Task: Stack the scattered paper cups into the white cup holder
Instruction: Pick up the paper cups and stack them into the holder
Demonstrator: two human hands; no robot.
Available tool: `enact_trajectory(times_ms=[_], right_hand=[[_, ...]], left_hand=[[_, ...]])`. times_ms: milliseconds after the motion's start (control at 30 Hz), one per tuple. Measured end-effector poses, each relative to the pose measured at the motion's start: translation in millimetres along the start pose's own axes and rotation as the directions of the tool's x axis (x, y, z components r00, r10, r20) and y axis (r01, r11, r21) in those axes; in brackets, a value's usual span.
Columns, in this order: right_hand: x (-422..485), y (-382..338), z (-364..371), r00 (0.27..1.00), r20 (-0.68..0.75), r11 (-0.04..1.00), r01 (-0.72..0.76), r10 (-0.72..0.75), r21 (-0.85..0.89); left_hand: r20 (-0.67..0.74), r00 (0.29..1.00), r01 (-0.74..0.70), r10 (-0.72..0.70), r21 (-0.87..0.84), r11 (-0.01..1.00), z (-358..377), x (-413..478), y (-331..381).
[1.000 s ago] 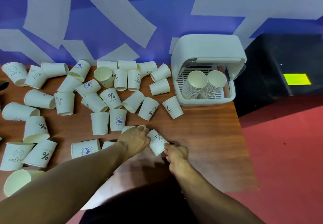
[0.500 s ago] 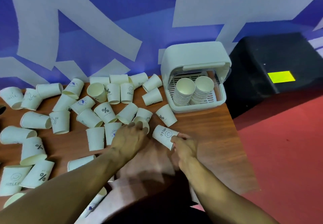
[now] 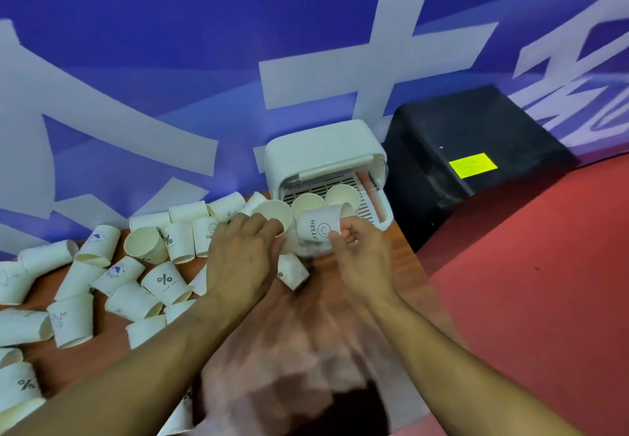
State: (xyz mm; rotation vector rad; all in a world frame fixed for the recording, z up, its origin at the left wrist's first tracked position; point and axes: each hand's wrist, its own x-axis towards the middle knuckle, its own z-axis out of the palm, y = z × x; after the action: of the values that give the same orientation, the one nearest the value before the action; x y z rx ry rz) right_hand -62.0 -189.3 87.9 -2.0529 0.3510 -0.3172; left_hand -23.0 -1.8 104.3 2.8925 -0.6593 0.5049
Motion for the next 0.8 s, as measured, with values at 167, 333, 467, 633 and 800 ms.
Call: enact_trajectory(times_ms=[167,333,467,633,800], right_hand=[[25,4,-28,0.978,-0.041,0.955,0.189,-0.203,-0.228],[50,16,-48,0.939,-0.086,0.884,0.279,-0.333,-0.375],[64,23,-51,0.920,-0.049,0.824,0.322,-0.388,-0.465],[80,28,-40,0.907,0.034,0.772,0.376,-0.419,-0.513],[90,34,-28,0.915,0.124,0.766,0.392,-0.385,-0.509]], left_hand=[[-0.041,0.999,0.025,-0.028,-0.077,0.997,1,28,22],[-0.118,0.991,0.039,-0.057,-0.151,0.988,11,44,36],[-0.135,0.988,0.051,-0.075,-0.169,0.984,19,54,43],[-0.103,0.994,0.031,-0.049,-0.164,0.986,34,60,41],[-0.051,0.997,0.050,-0.059,-0.160,0.986,44,61,33]])
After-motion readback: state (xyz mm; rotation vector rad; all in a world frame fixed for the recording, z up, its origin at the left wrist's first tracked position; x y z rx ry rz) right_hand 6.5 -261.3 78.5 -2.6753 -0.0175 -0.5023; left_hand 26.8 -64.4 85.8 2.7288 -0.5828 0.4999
